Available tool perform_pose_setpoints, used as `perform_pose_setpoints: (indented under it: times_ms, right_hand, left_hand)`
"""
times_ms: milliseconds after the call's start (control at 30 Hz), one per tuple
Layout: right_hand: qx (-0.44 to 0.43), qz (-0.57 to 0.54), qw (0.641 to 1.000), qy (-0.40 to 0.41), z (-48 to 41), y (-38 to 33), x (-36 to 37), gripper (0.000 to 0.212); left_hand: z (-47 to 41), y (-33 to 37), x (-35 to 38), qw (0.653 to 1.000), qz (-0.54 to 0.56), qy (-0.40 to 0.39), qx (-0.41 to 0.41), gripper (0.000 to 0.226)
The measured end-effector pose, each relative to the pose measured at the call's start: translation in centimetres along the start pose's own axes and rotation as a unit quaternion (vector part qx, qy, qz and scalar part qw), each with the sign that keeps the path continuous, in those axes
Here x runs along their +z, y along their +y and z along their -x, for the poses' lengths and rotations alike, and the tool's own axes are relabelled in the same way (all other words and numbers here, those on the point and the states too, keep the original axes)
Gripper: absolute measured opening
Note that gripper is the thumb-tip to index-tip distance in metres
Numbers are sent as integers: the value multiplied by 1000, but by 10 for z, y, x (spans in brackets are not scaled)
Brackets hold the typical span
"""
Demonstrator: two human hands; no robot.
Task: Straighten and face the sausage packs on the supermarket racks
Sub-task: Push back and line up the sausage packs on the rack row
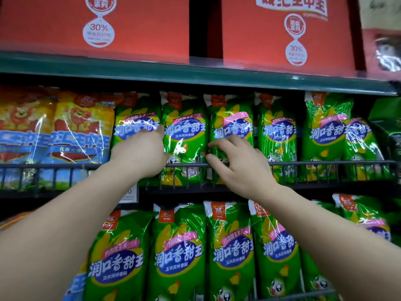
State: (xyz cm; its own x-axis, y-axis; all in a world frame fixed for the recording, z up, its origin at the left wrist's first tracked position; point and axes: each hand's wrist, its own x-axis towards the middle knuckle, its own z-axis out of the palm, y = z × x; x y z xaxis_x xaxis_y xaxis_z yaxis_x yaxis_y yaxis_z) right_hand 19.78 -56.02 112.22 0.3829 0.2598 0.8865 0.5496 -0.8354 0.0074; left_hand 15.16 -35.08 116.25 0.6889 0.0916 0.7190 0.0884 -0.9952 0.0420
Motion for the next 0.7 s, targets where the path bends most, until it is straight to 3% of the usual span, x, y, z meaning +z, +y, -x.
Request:
perform_pose_setpoints:
  times_ms: [167, 300, 467, 700]
  right_hand:
    - [-50, 51, 997, -7, 27, 16, -2, 56]
    - [-38, 49, 998, 15, 42, 34, -8, 51]
    - [-11, 59, 997, 51, 52, 57, -19, 50]
    - [30, 72, 990, 120, 61, 106, -41, 50]
  left_hand:
    - [9, -3, 14, 995, 80, 53, -6, 63]
    - [20, -2, 22, 983, 107, 149, 1, 49]
    - [21, 15, 24, 966, 91, 234, 66, 40]
    - [14, 82, 19, 955, 110, 222, 166, 42]
